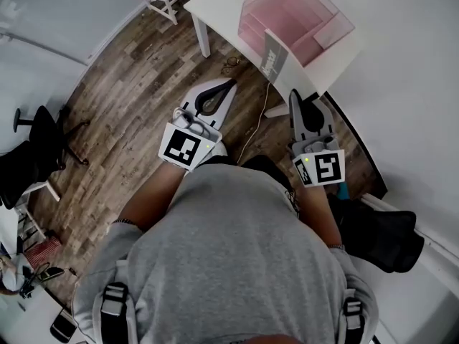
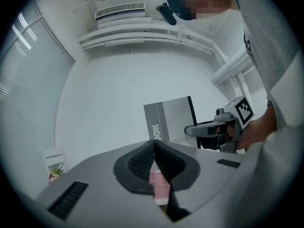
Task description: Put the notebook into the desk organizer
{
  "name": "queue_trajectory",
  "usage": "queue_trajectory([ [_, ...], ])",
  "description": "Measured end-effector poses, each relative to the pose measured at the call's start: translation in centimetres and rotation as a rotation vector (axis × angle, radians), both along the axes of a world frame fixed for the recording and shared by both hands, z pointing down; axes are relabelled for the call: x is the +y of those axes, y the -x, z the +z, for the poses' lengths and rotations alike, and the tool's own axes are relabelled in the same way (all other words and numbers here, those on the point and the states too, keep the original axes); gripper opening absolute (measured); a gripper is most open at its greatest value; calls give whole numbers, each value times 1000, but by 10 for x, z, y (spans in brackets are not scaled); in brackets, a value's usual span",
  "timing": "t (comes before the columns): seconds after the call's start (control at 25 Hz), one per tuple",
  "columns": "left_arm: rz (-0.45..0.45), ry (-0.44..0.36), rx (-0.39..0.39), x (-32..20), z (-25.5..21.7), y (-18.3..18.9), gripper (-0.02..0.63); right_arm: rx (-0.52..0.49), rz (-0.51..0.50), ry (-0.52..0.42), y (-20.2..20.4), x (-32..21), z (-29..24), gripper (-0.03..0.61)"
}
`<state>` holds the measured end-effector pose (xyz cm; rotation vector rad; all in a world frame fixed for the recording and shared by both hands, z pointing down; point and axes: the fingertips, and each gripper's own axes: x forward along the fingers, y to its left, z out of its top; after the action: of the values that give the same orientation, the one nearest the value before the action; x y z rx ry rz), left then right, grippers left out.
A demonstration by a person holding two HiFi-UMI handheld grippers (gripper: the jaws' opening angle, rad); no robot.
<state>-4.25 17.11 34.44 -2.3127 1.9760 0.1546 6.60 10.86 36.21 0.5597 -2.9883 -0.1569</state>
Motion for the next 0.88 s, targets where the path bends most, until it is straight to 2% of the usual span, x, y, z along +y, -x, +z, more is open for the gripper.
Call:
queue_trajectory([
  [0.52, -11, -1, -19, -5, 7, 11, 20, -25, 1, 2, 8, -10, 8, 15],
  [0.88, -34, 4, -34, -63, 1, 56, 20, -51, -29, -5, 58, -71, -3, 15],
])
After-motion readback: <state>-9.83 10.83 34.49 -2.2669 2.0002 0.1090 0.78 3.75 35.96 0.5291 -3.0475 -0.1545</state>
